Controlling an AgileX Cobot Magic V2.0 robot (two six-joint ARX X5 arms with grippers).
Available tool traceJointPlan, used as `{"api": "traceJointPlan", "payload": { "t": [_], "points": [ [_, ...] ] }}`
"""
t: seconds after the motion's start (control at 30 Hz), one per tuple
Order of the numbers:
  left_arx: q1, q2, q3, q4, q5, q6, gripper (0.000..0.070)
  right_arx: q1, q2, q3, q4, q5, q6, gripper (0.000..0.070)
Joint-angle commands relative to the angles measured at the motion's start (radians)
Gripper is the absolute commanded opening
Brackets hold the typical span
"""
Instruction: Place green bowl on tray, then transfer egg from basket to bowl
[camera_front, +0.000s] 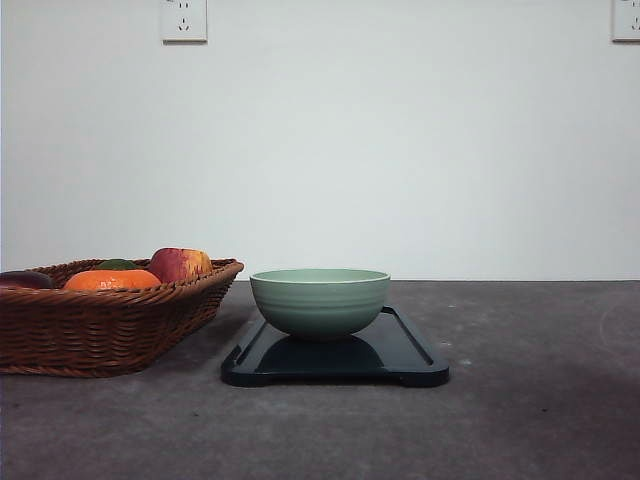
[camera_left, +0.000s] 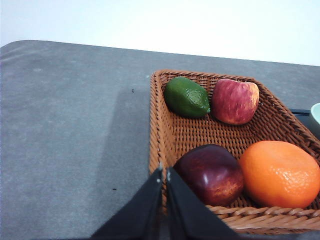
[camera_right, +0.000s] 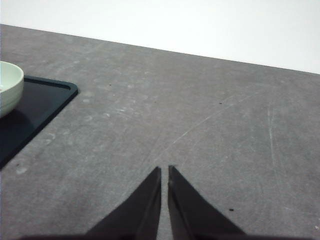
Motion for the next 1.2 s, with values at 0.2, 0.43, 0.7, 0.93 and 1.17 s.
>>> {"api": "traceJointPlan", "payload": {
  "t": [0.2,0.43,0.7,0.93,1.17],
  "points": [
    [0.0,-0.001,-0.019,-0.003,-0.001,0.014,0.0,0.0,0.0,-0.004,0.005,0.004,-0.002,0.0017],
    [0.0,-0.001,-0.019,-0.003,-0.001,0.014,0.0,0.0,0.0,-0.004,0.005,0.004,-0.002,0.0017],
    [0.0,-0.001,-0.019,-0.003,-0.001,0.014,0.0,0.0,0.0,-0.004,0.005,0.004,-0.002,0.0017],
    [0.0,-0.001,-0.019,-0.003,-0.001,0.014,0.0,0.0,0.0,-0.004,0.005,0.004,-0.002,0.0017],
    [0.0,-0.001,-0.019,-0.003,-0.001,0.014,0.0,0.0,0.0,-0.004,0.005,0.004,-0.002,0.0017]
  ]
}}
